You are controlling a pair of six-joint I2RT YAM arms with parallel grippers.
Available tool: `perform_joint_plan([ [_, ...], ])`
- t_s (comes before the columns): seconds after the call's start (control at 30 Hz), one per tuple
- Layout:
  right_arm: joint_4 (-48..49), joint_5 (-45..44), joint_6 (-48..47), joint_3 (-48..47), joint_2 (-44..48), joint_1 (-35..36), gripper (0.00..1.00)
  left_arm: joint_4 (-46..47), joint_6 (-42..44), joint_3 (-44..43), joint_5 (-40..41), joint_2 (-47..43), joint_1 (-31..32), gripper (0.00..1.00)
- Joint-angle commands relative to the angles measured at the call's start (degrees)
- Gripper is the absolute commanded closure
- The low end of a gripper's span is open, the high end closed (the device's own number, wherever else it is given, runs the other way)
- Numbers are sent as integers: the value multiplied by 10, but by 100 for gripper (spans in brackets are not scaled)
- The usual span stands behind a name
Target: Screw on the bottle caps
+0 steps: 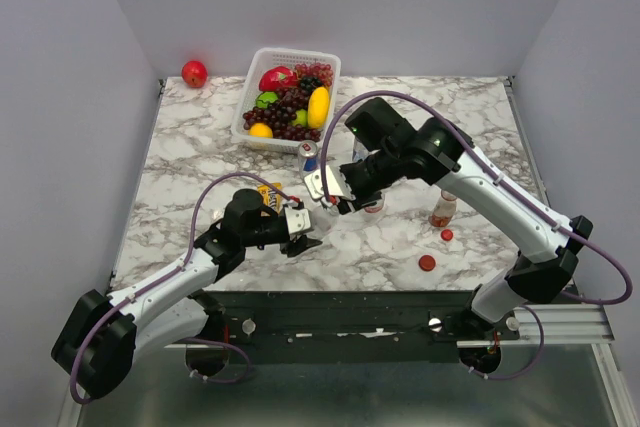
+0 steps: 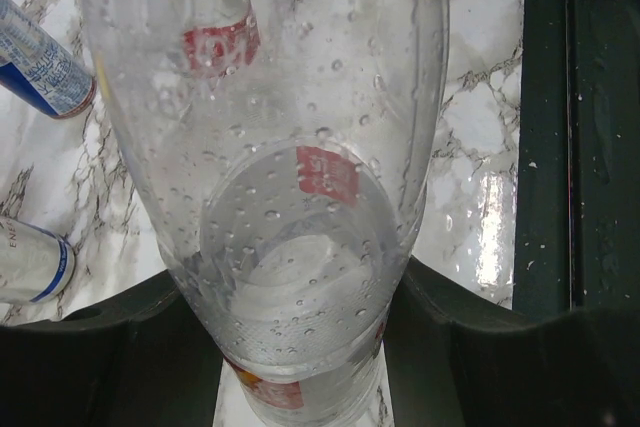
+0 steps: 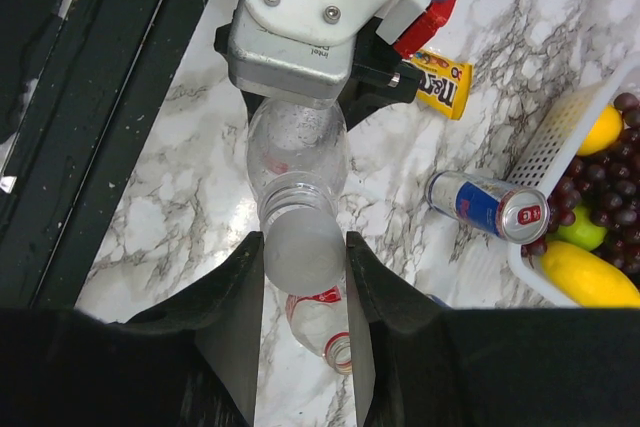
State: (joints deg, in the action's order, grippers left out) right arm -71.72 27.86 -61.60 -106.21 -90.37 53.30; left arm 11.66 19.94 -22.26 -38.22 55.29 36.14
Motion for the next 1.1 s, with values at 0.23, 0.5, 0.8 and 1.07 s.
perform_joint_plan([
  [0.23,-53,38,-32,-35,-26,5,69,39,2,-15,18,-11,4,100],
  [0.5,-51,27,-40,-22,-29,5,69,43,-11,-23,28,-11,4,100],
  [0.8,15,36,109,-1,-29,-28,68,166,-112,26,129,-53,-3,100],
  [1.07,5,20,228,-79,-108,-36,69,165,-94,15,161,-60,-2,100],
])
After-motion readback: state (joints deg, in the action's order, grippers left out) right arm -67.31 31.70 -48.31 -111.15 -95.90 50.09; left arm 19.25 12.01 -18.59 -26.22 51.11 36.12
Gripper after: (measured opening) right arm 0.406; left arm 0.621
